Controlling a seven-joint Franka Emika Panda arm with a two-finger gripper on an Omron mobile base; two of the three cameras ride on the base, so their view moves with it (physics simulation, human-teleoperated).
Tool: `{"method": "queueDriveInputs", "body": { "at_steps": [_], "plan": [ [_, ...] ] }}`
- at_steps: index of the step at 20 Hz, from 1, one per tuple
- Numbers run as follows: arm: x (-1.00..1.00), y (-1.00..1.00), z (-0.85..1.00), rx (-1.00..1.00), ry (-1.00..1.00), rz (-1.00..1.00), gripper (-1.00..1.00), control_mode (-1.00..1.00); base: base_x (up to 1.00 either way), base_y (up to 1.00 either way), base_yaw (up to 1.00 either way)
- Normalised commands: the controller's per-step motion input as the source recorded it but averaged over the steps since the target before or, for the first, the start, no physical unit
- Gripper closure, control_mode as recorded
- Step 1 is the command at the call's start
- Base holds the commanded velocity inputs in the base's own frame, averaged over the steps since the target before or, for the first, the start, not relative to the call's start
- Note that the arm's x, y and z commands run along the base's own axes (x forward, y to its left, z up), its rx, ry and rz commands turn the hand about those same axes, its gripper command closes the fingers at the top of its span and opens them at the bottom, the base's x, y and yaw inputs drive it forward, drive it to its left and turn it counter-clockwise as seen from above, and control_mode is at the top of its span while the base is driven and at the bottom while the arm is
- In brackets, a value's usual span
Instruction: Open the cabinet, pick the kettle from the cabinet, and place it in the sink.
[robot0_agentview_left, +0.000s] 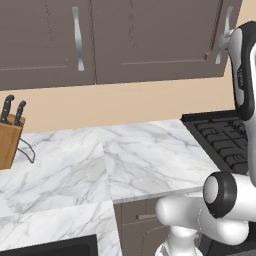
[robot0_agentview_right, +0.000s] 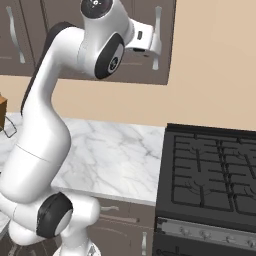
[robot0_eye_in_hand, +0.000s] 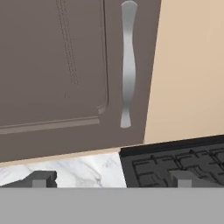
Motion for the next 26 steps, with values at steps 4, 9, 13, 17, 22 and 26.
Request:
{"method": "queueDriveInputs", "body": {
  "at_steps": [4,9,13,17,22,26],
  "plan": [
    [0.24,-0.03,0.0,0.03,-0.03,0.02,-1.0,-1.0,0.0,0.0,0.0],
    [0.27,-0.05,0.0,0.01,0.0,0.0,-1.0,-1.0,0.0,0.0,0.0],
    [0.29,-0.09,0.0,0.0,0.0,0.0,-1.0,-1.0,0.0,0.0,0.0],
    [0.27,-0.13,0.0,0.0,0.0,0.0,-1.0,-1.0,0.0,0.0,0.0],
    [0.25,-0.17,0.0,0.0,0.0,0.0,-1.0,-1.0,0.0,0.0,0.0],
    [0.25,-0.16,0.0,0.0,0.0,0.0,-1.0,-1.0,0.0,0.0,0.0]
  ]
}}
